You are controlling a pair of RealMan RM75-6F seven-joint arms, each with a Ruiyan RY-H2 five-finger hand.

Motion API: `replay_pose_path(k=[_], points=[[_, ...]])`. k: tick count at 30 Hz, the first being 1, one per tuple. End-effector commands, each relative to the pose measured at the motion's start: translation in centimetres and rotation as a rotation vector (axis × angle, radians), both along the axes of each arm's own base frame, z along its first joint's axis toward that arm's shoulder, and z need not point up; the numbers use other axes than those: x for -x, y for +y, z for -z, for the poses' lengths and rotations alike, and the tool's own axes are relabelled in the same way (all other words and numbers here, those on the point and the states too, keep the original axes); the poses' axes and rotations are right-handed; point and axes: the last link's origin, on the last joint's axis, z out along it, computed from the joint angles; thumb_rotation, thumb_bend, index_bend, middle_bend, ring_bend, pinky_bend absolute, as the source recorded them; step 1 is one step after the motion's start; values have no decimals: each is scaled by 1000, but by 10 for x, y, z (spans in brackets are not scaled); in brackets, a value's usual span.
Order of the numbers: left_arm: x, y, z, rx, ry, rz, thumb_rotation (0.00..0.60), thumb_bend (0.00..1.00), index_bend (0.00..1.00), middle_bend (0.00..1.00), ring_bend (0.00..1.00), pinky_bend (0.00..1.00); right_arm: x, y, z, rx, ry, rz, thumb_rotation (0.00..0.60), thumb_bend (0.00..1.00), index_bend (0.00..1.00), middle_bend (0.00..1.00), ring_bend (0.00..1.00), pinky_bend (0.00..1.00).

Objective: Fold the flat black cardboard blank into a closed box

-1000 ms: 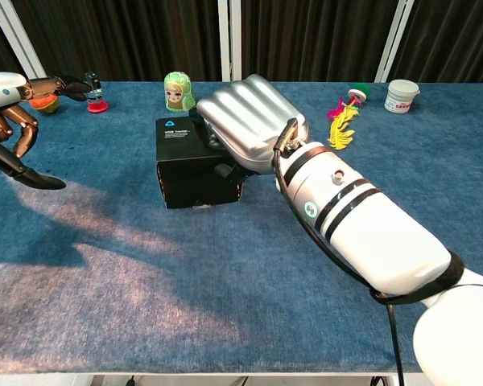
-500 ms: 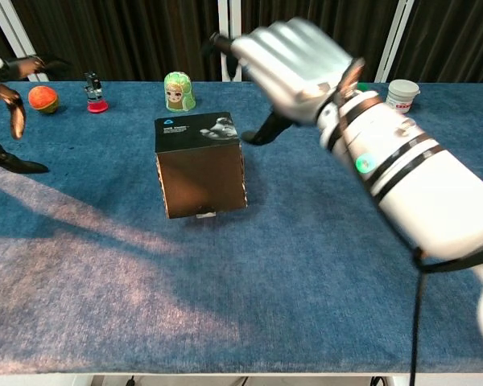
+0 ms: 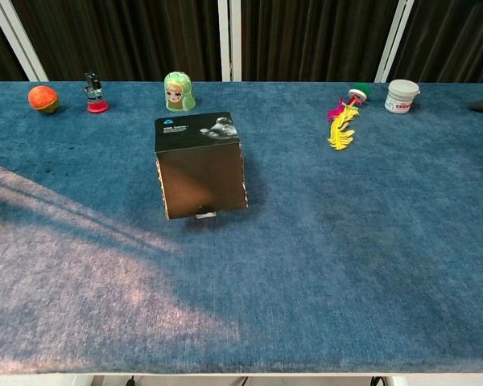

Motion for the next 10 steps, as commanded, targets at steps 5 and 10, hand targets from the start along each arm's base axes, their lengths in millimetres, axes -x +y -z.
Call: replay_pose_path(k=[5,10], points=[[12,-57,-20,-6,-20,-29,600,16,30,111,75,169,90,81,-47,-37,-150,243,600,176,0,29,0,0],[14,-88,-24,22,-40,-85,600,16,30,111,75,170,112,106,-53,-20,-224,283,600,176,0,29,0,0]])
